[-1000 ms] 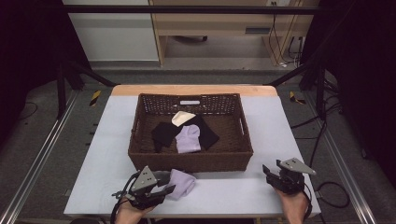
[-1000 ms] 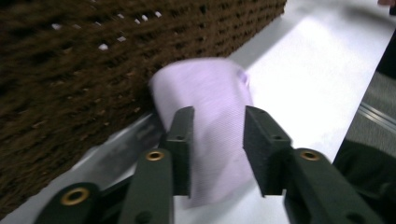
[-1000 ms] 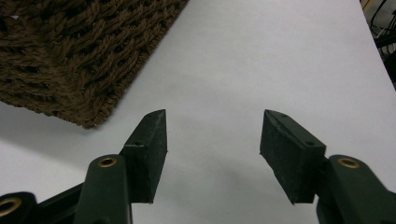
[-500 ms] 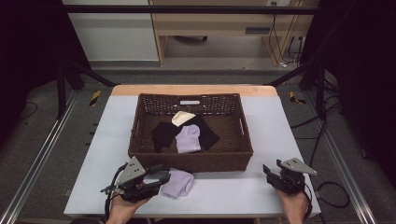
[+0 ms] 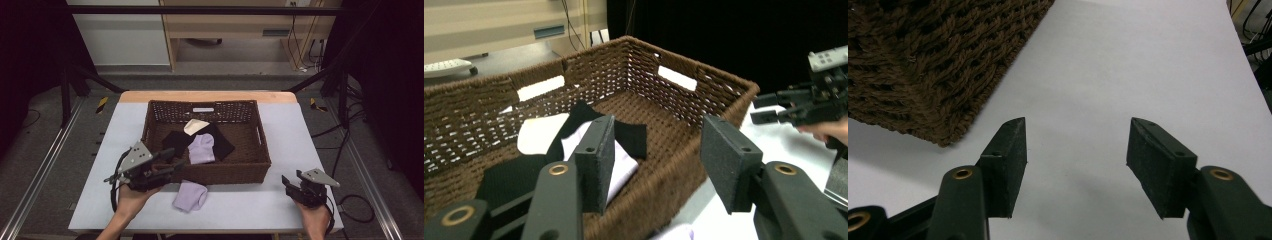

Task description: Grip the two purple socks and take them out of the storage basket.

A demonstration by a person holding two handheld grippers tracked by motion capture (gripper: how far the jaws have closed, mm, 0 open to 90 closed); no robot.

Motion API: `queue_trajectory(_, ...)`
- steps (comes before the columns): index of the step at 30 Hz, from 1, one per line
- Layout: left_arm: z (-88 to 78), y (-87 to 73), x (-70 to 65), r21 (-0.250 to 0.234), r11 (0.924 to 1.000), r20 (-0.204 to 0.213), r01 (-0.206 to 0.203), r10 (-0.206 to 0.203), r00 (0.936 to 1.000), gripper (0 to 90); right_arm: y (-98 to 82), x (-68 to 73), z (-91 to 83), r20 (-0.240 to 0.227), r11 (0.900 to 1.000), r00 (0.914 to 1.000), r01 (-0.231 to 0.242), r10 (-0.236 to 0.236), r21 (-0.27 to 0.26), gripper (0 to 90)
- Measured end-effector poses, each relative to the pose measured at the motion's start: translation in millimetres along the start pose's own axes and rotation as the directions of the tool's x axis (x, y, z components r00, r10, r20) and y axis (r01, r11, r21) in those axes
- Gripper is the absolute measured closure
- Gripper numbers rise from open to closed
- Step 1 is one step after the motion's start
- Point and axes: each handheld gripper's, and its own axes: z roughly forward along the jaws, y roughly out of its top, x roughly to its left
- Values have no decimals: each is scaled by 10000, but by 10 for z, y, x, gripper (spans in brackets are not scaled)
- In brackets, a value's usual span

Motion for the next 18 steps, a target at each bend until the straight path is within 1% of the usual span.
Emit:
queue_trajectory(1, 30, 37, 17, -13, 10000, 45, 12, -12, 10000, 473, 2, 1, 1, -4, 10000, 10000, 32, -32, -18, 414)
queue_trajectory(3, 92, 105, 41, 5, 10000, -20, -70, 70, 10000, 472, 5, 1, 1, 0, 10000, 10000, 44, -44, -30, 415)
queue_trajectory(4, 92, 105, 41, 5, 10000, -20, -70, 70, 10000, 473, 5, 1, 1, 0, 10000, 10000, 44, -44, -30, 415)
queue_trajectory(5, 154, 167, 68, 51, 9999, -60, -139, 139, 9999, 473, 7, 0, 0, -2, 10000, 10000, -30, 30, -14, 415)
queue_trajectory(7, 214, 224, 100, 104, 9997, -144, -232, 233, 9996, 472, 8, -2, -1, 8, 10000, 10000, -42, 42, -28, 415)
queue_trajectory(8, 214, 224, 100, 104, 9997, -144, -232, 233, 9996, 469, 8, -2, -1, 8, 10000, 10000, -42, 42, -28, 415)
queue_trajectory(10, 272, 272, 137, 83, 9996, -322, -284, 286, 9991, 468, 8, -1, -2, 18, 10000, 10000, -49, 49, -31, 416)
queue_trajectory(11, 336, 315, 179, 117, 9996, -440, -273, 278, 9986, 470, 9, -1, -2, 18, 10000, 10000, -40, 40, -32, 416)
queue_trajectory(12, 336, 315, 179, 117, 9996, -440, -273, 278, 9986, 474, 9, -1, -2, 18, 10000, 10000, -40, 40, -32, 416)
queue_trajectory(13, 372, 336, 201, 188, 9992, -472, -357, 365, 9982, 487, 11, -4, 0, 9, 10000, 10000, -38, 38, -52, 417)
queue_trajectory(15, 446, 381, 244, 282, 9990, -647, -349, 366, 9972, 497, 12, -5, 2, 13, 10000, 10000, -32, 32, -49, 416)
queue_trajectory(16, 526, 425, 286, 318, 9989, -748, -336, 359, 9965, 502, 13, -8, 4, 5, 10000, 10000, -29, 29, -44, 416)
queue_trajectory(17, 526, 425, 286, 318, 9989, -748, -336, 359, 9965, 502, 13, -8, 4, 5, 10000, 10000, -29, 29, -44, 416)
queue_trajectory(18, 613, 466, 320, 445, 9980, -917, -457, 496, 9946, 507, 14, -5, 3, 11, 10000, 10000, -29, 29, -52, 418)
